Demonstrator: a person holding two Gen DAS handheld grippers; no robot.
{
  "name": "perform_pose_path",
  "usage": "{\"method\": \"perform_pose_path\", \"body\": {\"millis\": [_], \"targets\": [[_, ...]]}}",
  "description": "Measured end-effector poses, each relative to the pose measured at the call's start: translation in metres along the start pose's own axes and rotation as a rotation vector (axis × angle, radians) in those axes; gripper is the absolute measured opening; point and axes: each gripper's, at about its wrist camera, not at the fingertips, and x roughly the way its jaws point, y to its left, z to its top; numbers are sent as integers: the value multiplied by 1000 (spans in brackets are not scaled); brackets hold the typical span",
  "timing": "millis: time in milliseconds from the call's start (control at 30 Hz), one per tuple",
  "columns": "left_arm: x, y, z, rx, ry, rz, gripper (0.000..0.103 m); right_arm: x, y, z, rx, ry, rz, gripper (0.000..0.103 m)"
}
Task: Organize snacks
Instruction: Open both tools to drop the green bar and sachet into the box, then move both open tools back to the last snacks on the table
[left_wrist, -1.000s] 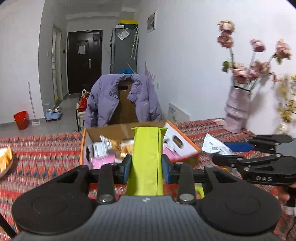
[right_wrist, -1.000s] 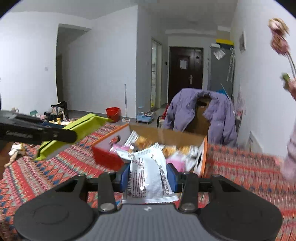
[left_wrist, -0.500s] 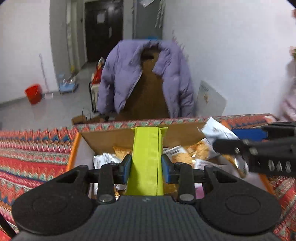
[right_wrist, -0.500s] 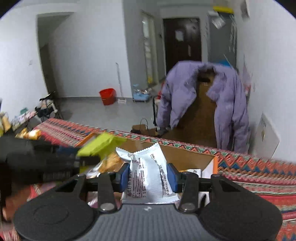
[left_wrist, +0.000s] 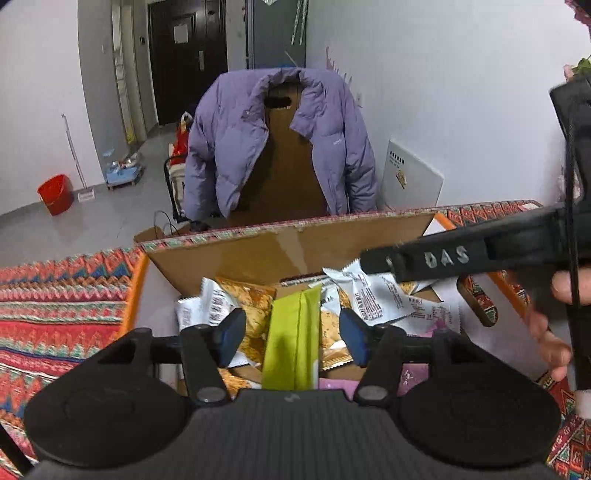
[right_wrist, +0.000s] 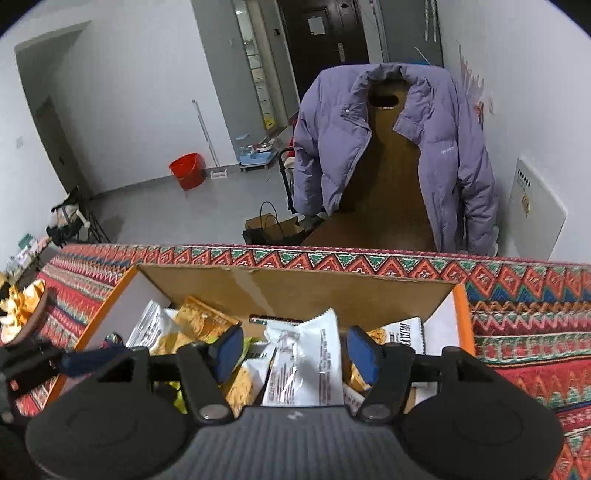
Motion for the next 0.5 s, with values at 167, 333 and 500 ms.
{"method": "perform_pose_path", "body": {"millis": [167,333,500], "targets": [[-44,6,1,16,-28,12,68,-48,8,-4,-72,-6,-43,82],[-106,16,-6,19,-76,45,82,-111,6,-24,-88,-36,-88,90],[-161,20,-19,-20,-156,119,100,-173,6,-48,-85,-78,-121,94]]}}
